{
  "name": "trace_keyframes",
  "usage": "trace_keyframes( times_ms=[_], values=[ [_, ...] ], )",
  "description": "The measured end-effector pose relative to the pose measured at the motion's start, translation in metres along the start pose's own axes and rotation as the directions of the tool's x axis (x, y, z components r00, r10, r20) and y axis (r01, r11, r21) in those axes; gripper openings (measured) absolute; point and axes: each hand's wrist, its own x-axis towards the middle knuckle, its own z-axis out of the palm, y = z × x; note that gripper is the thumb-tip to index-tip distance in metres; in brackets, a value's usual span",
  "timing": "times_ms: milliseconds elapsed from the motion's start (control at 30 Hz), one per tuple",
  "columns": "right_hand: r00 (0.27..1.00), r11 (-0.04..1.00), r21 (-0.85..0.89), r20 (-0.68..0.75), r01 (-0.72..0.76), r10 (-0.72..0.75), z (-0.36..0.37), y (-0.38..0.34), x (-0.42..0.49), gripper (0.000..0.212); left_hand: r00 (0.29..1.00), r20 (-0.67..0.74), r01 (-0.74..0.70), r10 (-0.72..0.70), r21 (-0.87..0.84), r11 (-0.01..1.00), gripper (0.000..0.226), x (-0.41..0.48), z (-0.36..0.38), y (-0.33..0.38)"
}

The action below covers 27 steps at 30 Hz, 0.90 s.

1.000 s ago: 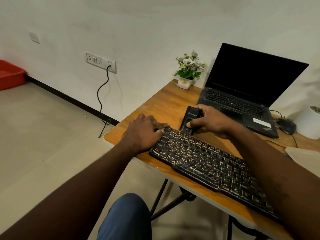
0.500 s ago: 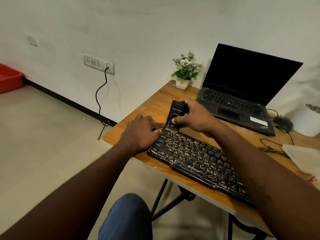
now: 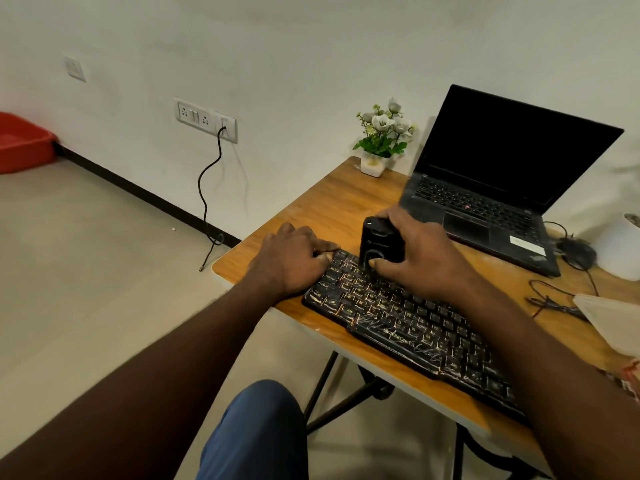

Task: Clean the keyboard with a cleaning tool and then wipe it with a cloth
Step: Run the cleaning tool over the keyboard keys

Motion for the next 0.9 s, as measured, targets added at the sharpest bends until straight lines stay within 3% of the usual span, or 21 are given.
trace_keyframes(
  times_ms=[200,467,567,833,900],
  values=[
    [0.98,0.975,-0.136,-0.07,0.175,-0.185,0.032,-0.028,0.021,0.062,0.996,-0.009,0.092,-0.093,-0.105,0.99,0.048,0.001,0.002,-0.001],
    [0.998,0.984,-0.167,-0.011,0.066,-0.068,-0.002,0.007,-0.018,0.065,1.0,0.001,0.016,-0.016,-0.067,0.998,0.039,0.001,-0.002,-0.001],
    [0.999,0.992,-0.124,-0.021,0.021,-0.024,-0.007,0.012,-0.023,0.066,1.0,-0.002,0.01,-0.01,-0.07,0.998,0.04,0.0,-0.003,0.0],
    [0.988,0.996,0.043,-0.136,0.077,-0.071,0.034,-0.017,0.022,0.061,1.0,-0.008,0.026,-0.027,-0.069,0.997,0.042,-0.001,0.001,-0.002],
    [0.988,0.994,0.107,-0.155,0.028,-0.011,0.027,-0.014,0.029,0.061,1.0,-0.016,0.023,-0.024,-0.066,0.998,0.042,-0.002,0.0,-0.001]
  ],
)
